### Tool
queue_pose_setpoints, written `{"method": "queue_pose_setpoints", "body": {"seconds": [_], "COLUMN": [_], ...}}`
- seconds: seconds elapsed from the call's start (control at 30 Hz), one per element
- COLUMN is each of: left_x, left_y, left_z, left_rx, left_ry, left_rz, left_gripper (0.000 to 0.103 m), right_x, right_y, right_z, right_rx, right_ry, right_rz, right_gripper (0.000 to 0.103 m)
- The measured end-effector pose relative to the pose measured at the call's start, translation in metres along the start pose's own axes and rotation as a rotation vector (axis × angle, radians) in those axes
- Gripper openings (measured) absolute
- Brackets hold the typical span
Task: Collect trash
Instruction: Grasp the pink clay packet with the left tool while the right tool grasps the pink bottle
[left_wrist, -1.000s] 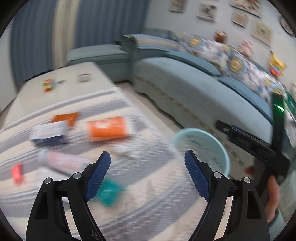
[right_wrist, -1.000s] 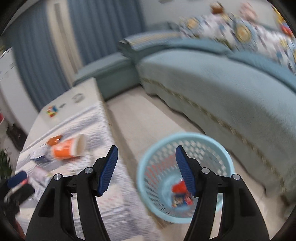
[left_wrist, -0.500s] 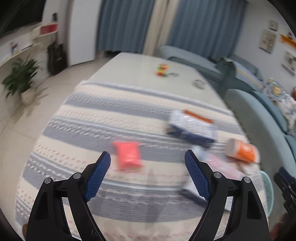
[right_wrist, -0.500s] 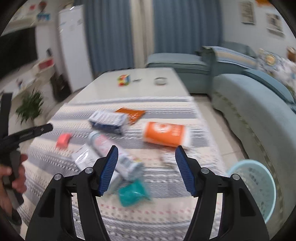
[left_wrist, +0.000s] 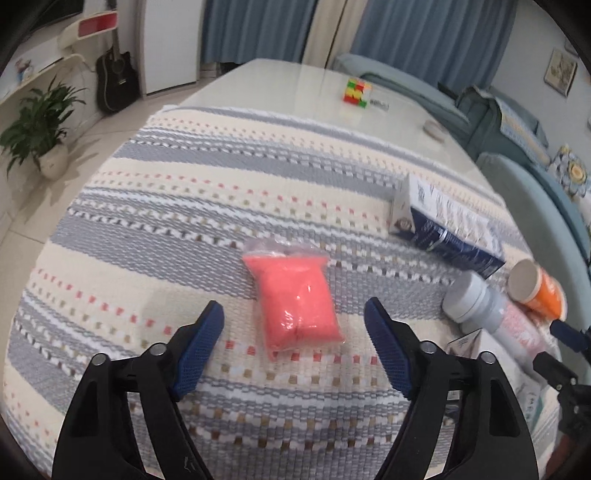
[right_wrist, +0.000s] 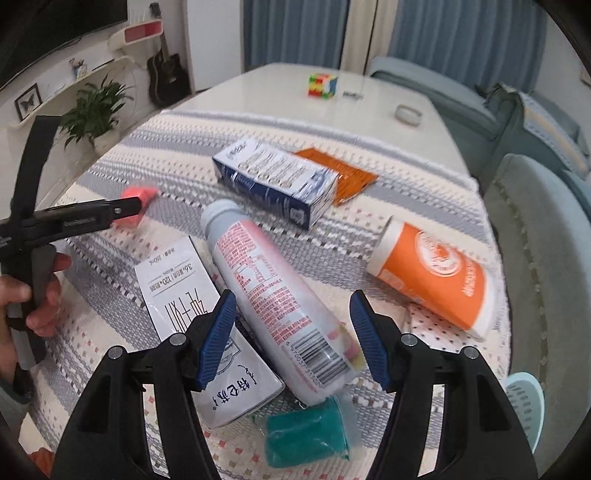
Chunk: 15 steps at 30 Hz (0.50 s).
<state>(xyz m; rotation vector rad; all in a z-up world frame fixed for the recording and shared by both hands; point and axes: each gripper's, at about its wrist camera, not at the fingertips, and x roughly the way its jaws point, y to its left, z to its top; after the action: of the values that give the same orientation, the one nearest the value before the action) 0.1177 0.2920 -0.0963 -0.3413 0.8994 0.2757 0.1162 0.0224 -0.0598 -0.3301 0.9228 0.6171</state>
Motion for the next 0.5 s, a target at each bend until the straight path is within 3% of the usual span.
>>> {"method": "queue_pose_setpoints", "body": {"seconds": [0.17,0.5], "left_x": [0.003,-0.012], "left_y": [-0.007,0.001], "left_z": [-0.005,-0.012], "left_rx": [0.062,0.033], "left_ry": [-0.018,-0.035], "left_rz": [0.059,-0.043], "left_gripper": [0.039,0.037], "right_x": [0.018,0.039], "right_y": [-0.001,-0.003], "right_z": [0.006,0.030], "right_rx": [0.002,0.066], "right_ry": [0.049,0.128], "right_rz": [0.042,0.171], "right_gripper": [0.060,0.060]}}
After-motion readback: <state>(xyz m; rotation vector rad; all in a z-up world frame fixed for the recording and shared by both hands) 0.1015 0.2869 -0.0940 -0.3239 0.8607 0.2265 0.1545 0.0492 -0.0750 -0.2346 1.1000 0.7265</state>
